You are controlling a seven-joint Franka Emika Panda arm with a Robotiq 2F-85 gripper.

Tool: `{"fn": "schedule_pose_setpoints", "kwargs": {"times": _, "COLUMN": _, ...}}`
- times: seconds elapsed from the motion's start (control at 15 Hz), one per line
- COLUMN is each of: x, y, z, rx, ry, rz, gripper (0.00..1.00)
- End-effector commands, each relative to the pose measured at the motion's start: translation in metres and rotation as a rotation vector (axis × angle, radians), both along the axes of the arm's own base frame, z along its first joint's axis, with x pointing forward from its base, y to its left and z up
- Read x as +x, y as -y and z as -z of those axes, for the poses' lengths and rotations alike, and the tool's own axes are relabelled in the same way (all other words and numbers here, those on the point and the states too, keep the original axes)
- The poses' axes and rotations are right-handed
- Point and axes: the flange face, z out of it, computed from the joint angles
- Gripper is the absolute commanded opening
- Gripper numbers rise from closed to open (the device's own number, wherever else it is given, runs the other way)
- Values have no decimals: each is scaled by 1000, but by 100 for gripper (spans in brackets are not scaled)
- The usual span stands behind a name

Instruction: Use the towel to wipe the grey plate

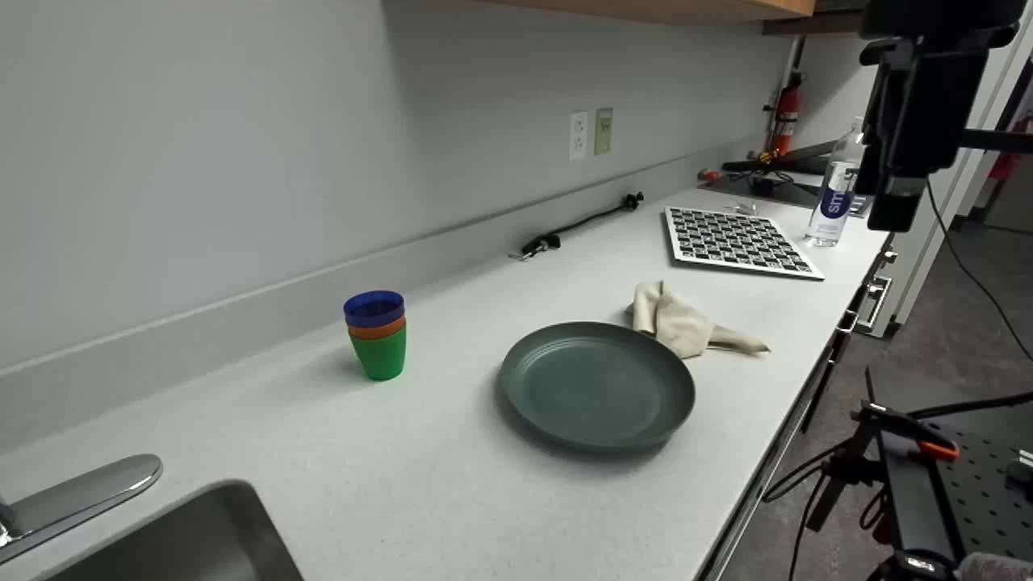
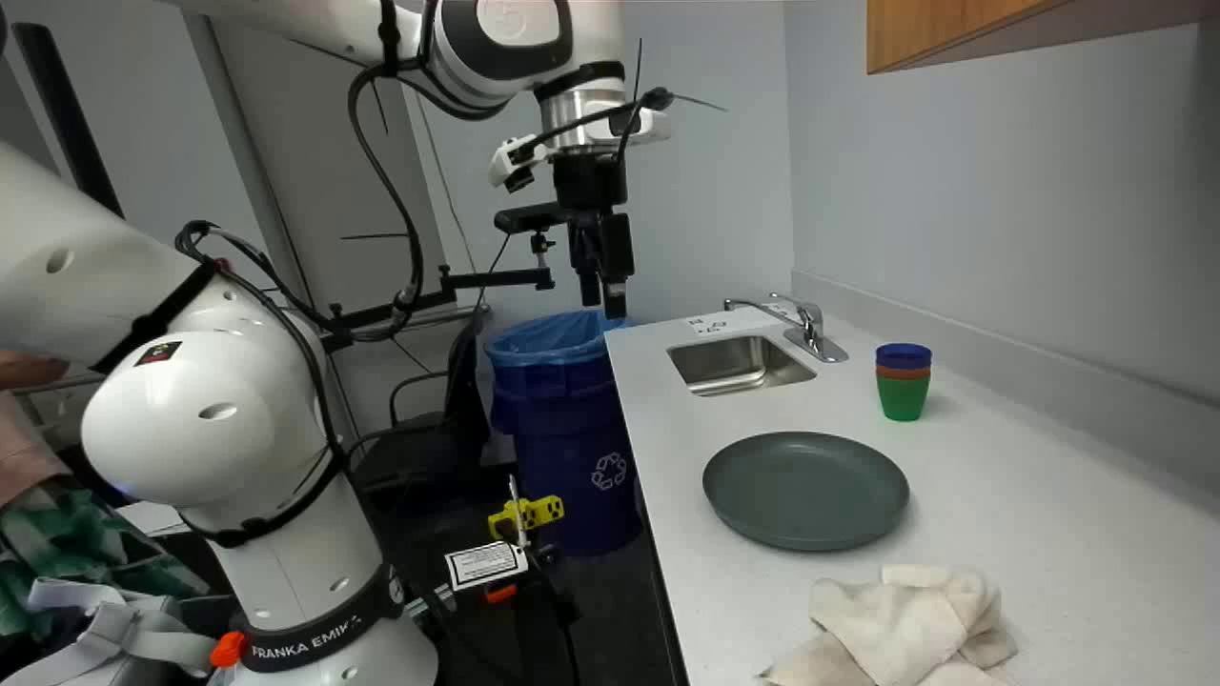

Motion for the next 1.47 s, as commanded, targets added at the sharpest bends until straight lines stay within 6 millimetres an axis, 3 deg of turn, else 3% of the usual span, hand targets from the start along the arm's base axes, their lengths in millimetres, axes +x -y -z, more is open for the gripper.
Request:
{"fn": "schedule_pose_setpoints", "kwargs": {"times": 0.0, "x": 0, "y": 0, "z": 0, "rx": 0, "ry": -2, "rz": 0, "gripper": 100}}
{"fn": "schedule_pose_setpoints", "kwargs": {"times": 1.07, "x": 0, "y": 0, "z": 0, "rx": 0, "ry": -2, "rz": 0, "gripper": 100}}
{"fn": "schedule_pose_setpoints", "kwargs": {"times": 1.4, "x": 2, "y": 24, "z": 7, "rx": 23, "ry": 4, "rz": 32, "gripper": 100}}
